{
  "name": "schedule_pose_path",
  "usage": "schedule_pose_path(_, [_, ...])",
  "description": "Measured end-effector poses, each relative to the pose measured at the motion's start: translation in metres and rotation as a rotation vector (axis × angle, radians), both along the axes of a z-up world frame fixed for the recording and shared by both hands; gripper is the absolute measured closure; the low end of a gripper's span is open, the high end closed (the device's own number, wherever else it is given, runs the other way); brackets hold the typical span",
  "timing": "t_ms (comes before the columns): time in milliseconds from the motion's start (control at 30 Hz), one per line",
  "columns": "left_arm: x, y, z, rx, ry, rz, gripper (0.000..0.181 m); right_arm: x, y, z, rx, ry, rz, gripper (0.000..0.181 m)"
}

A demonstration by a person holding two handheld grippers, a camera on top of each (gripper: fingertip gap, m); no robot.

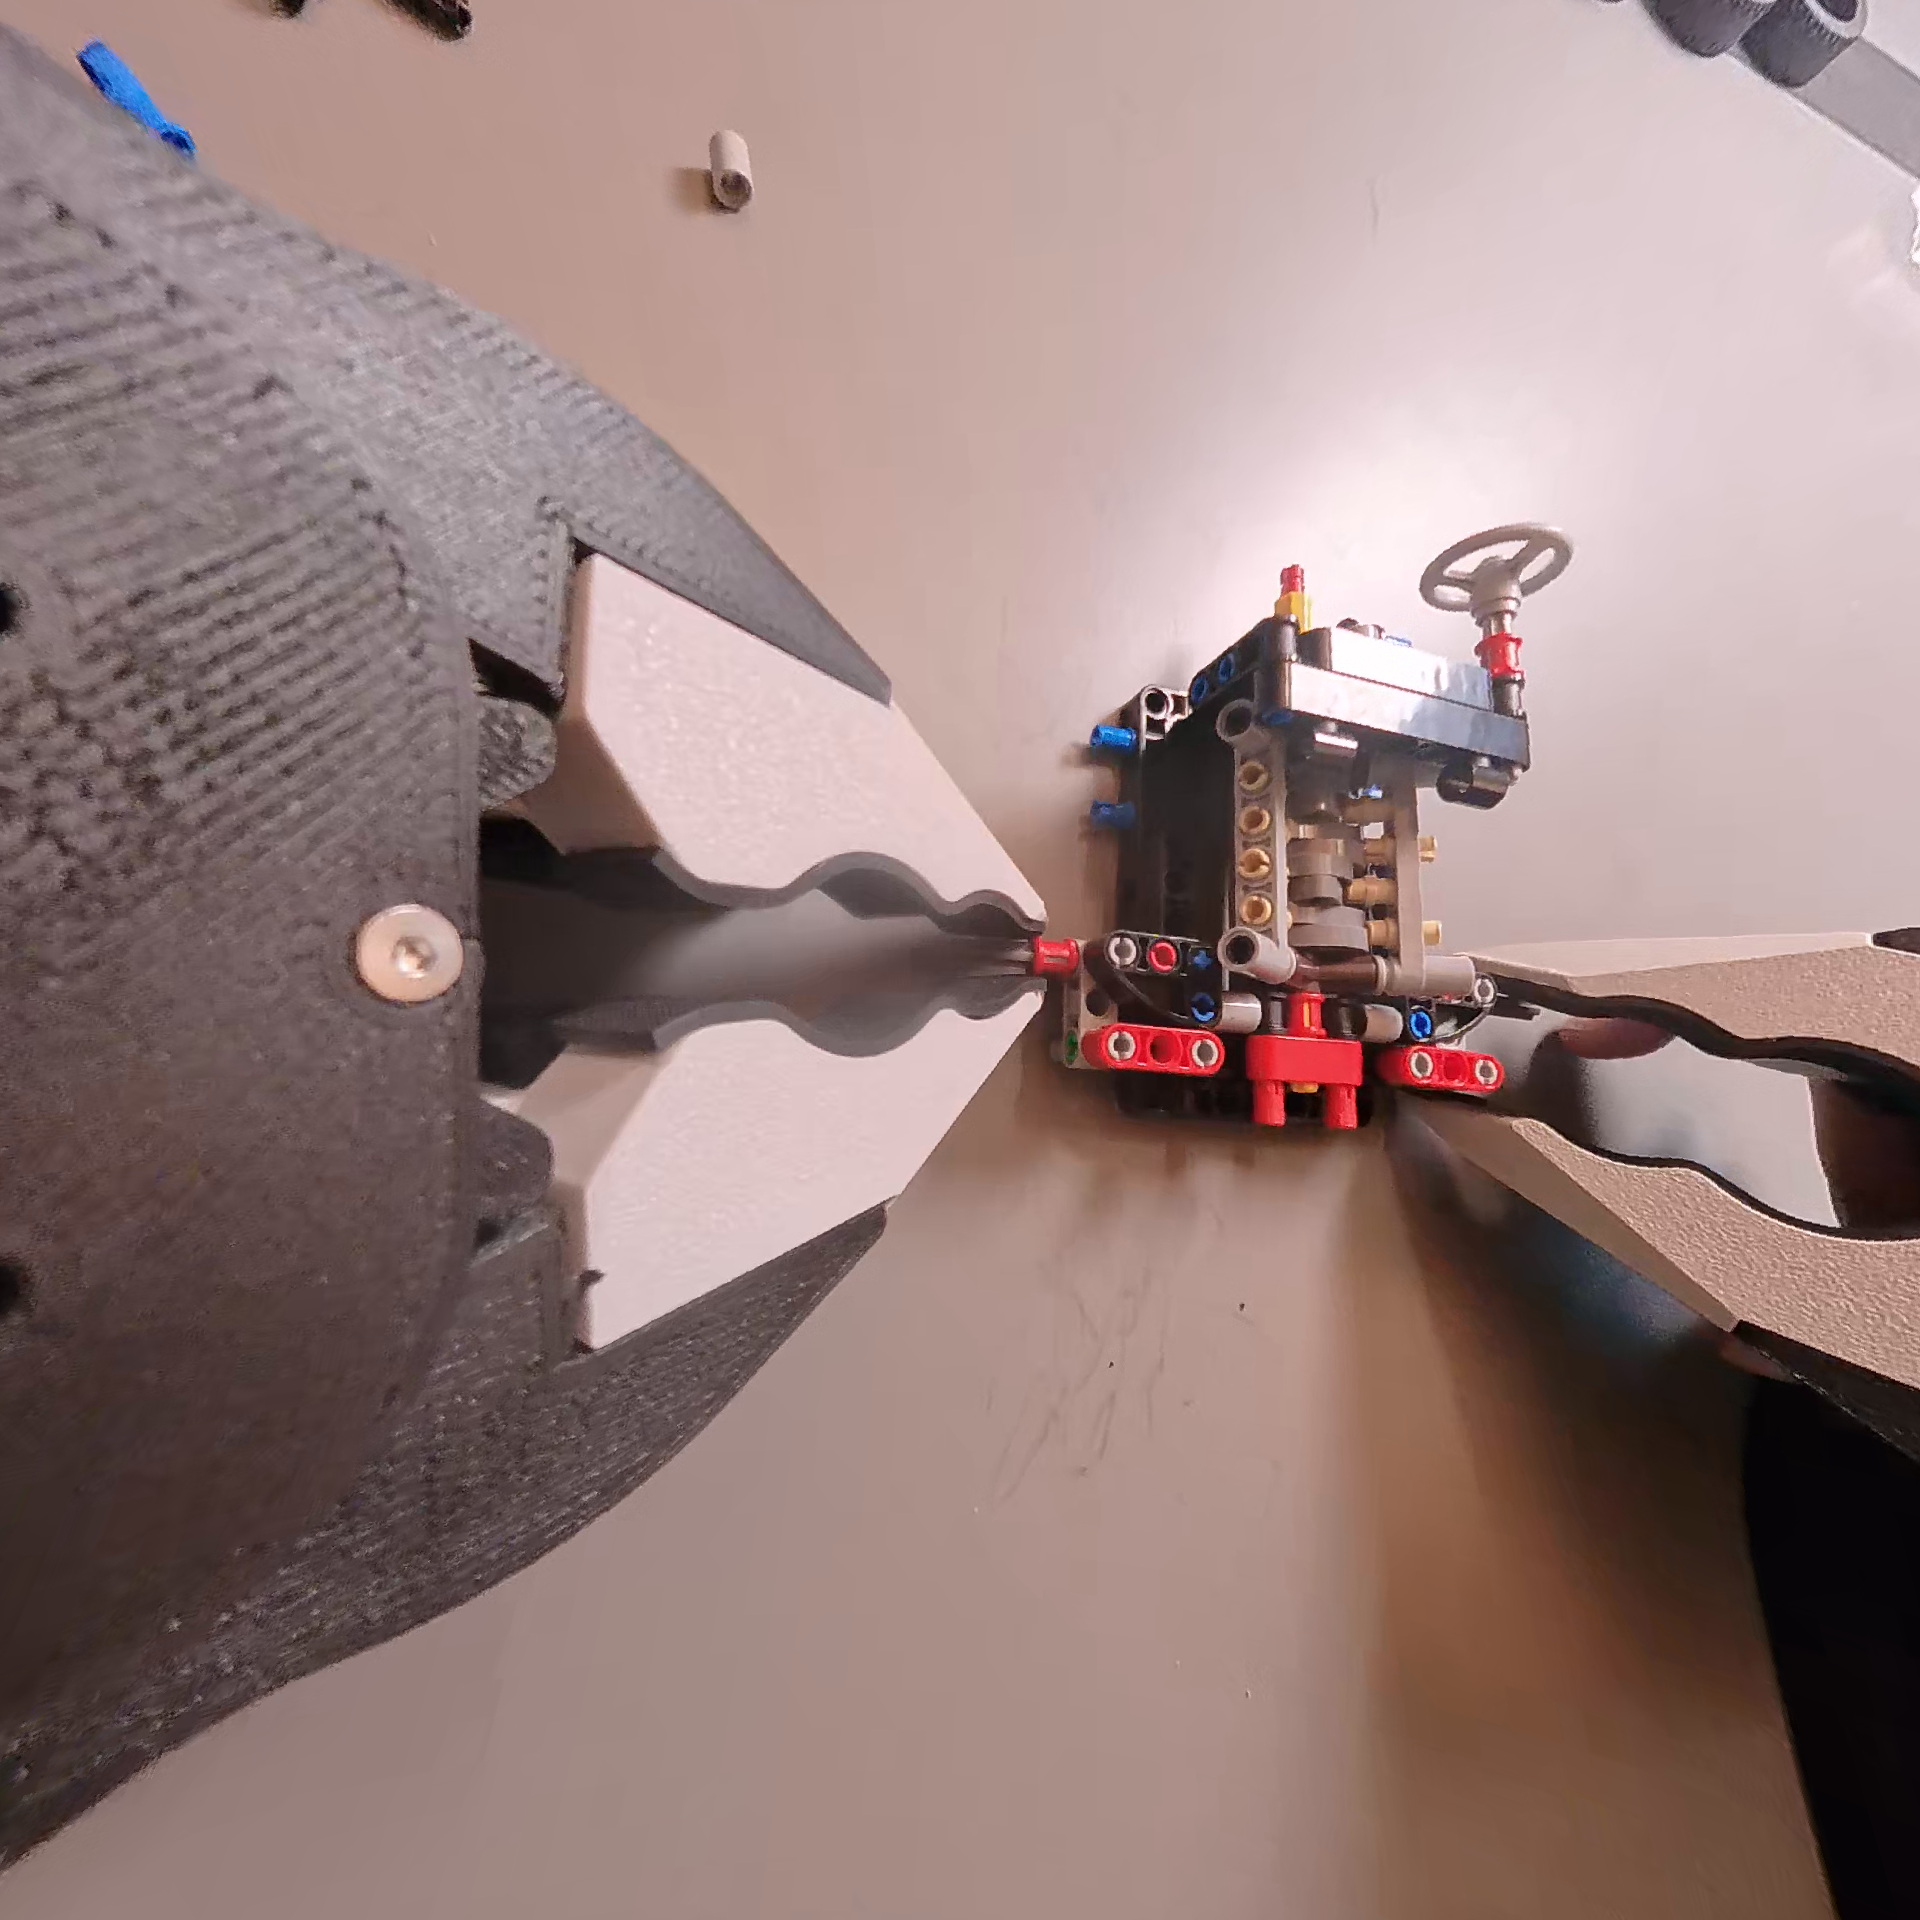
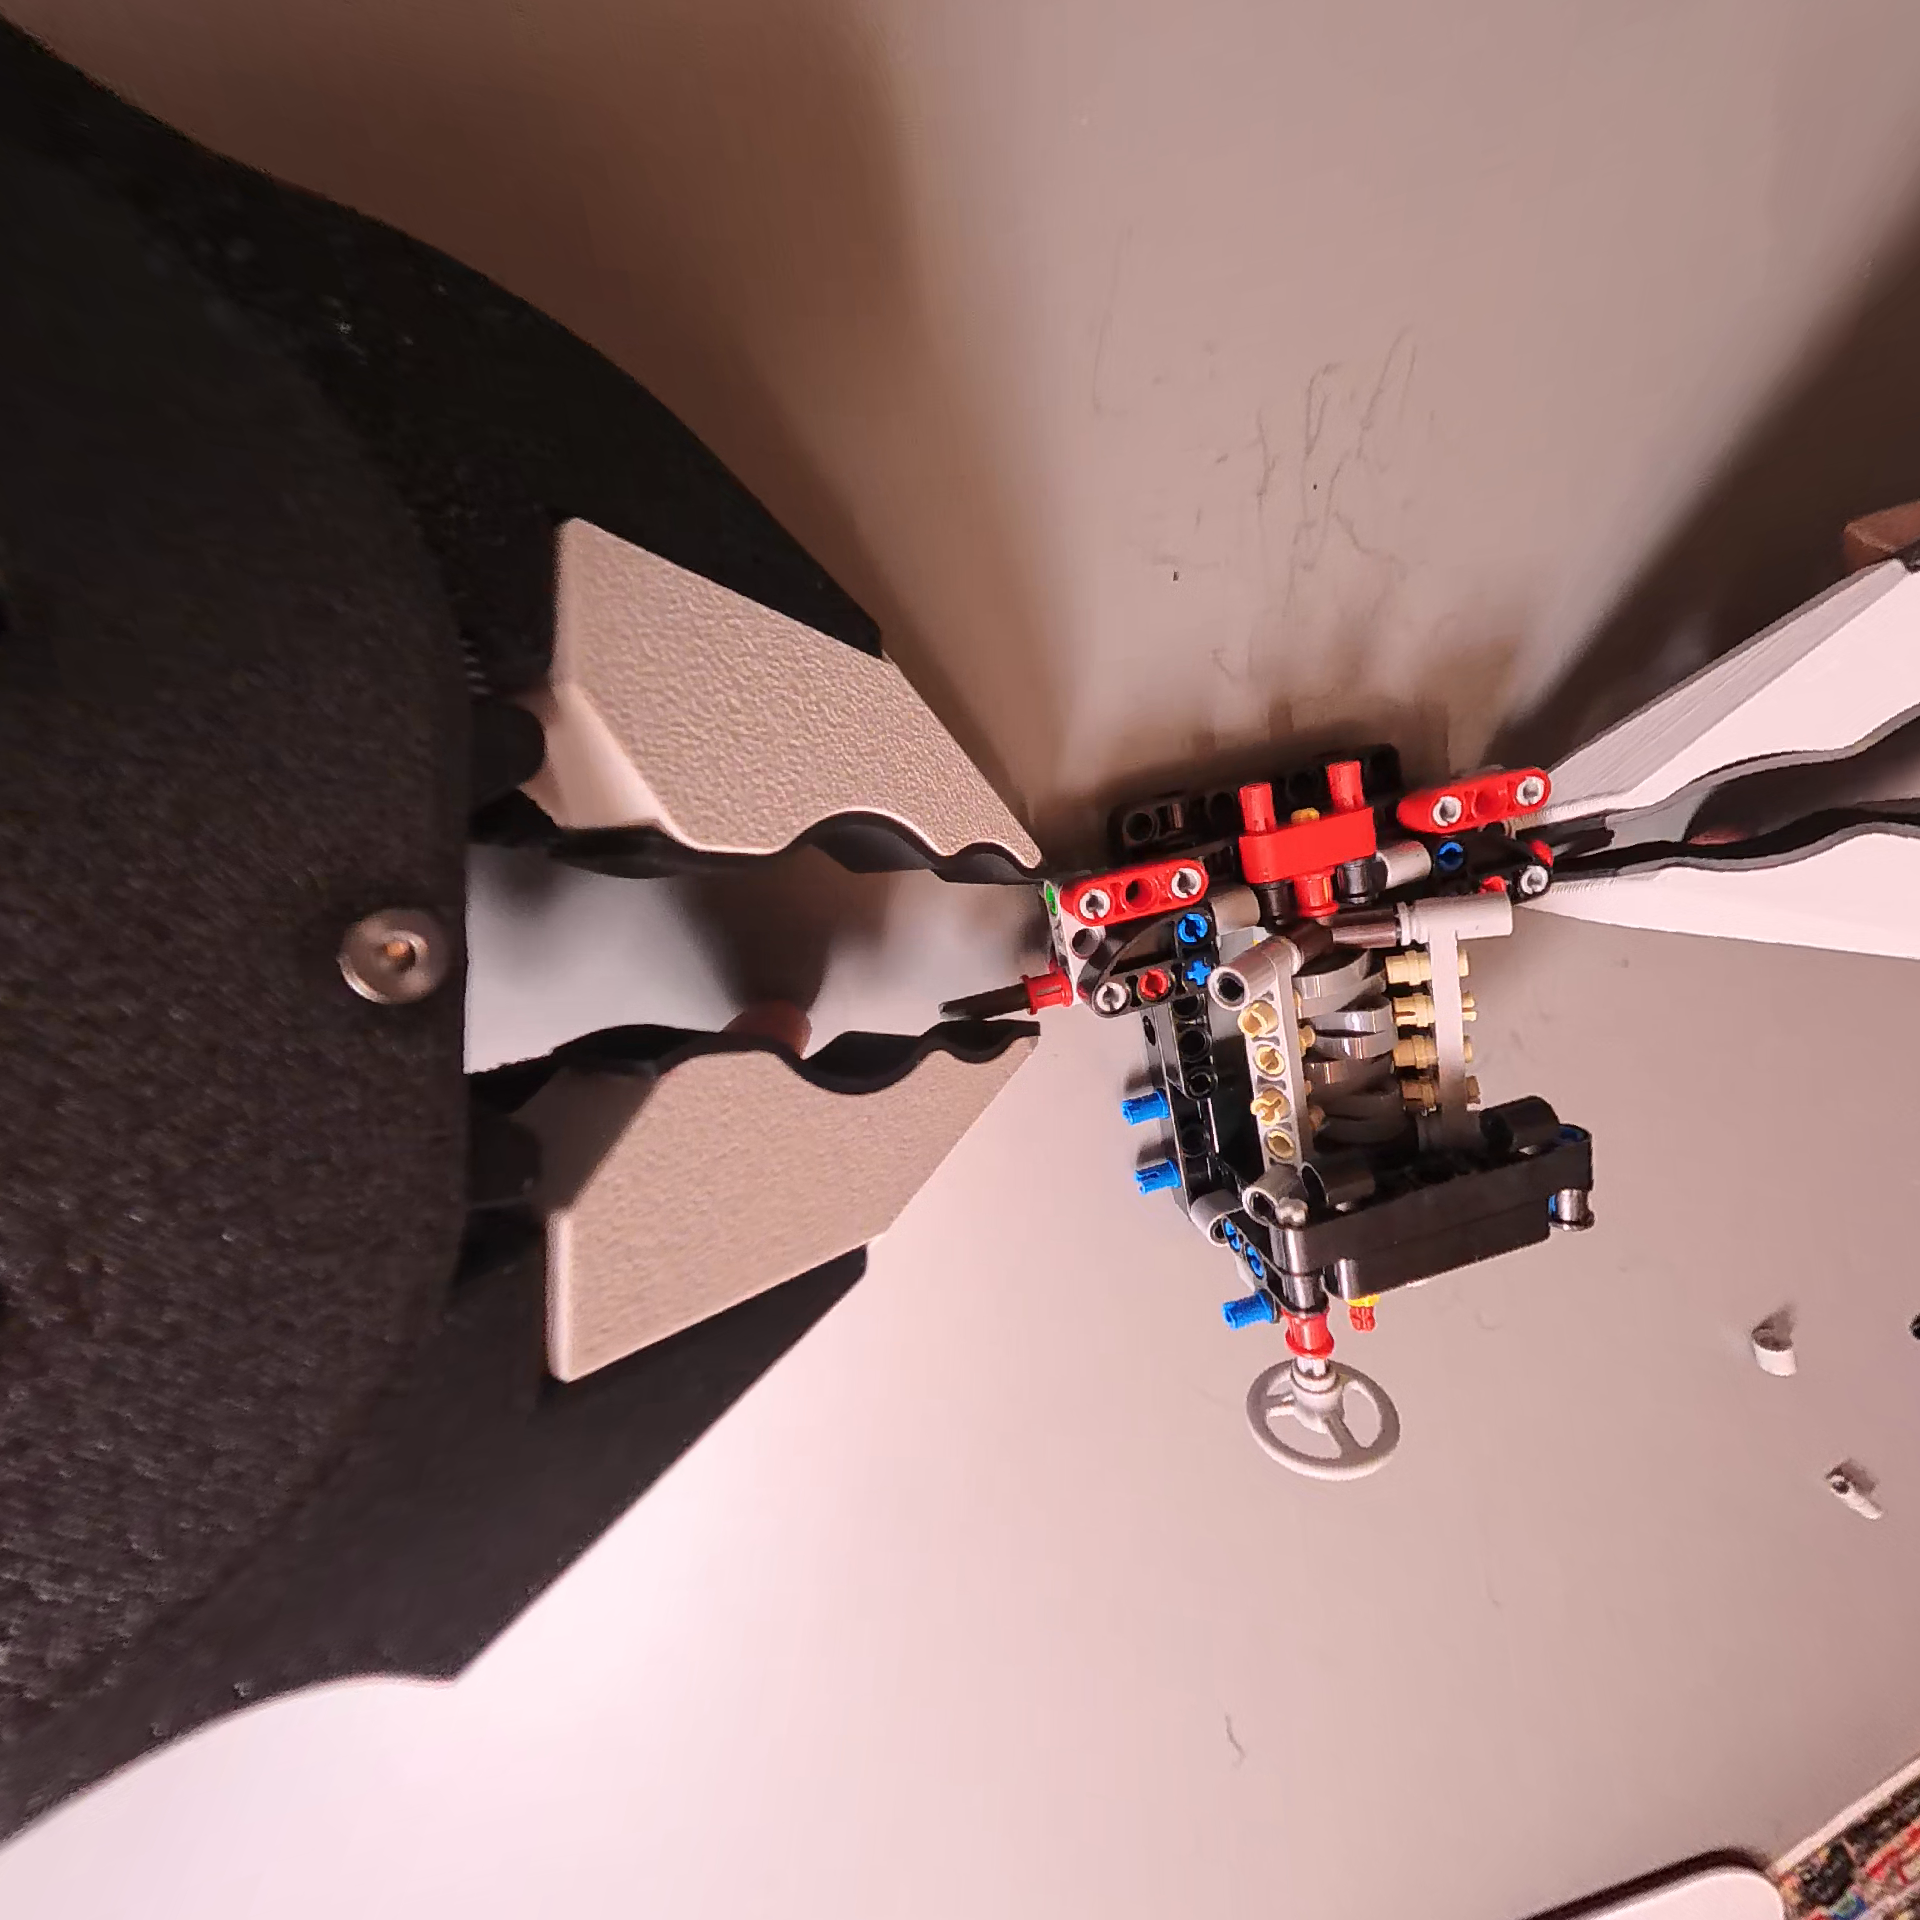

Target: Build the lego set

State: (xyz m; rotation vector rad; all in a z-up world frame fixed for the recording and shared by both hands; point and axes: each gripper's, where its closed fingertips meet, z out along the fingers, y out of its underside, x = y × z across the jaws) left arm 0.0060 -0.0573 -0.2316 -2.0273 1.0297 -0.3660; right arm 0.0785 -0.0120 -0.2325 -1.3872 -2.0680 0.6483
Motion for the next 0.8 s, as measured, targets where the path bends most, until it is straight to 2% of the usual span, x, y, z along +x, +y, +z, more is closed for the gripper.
schedule_pose_path(500, [-0.007, 0.005, -0.002, 0.049, 0.058, 0.003, 0.173, -0.001, -0.001, 0.001, 0.007, 0.034, -0.006, 0.153])
schedule_pose_path(667, [-0.021, 0.006, 0.000, 0.066, 0.069, 0.016, 0.163, 0.000, -0.004, 0.003, -0.026, 0.067, 0.010, 0.143])
schedule_pose_path(800, [-0.018, -0.007, 0.007, 0.004, -0.042, -0.034, 0.143, 0.000, -0.006, 0.004, -0.030, 0.080, 0.013, 0.144])
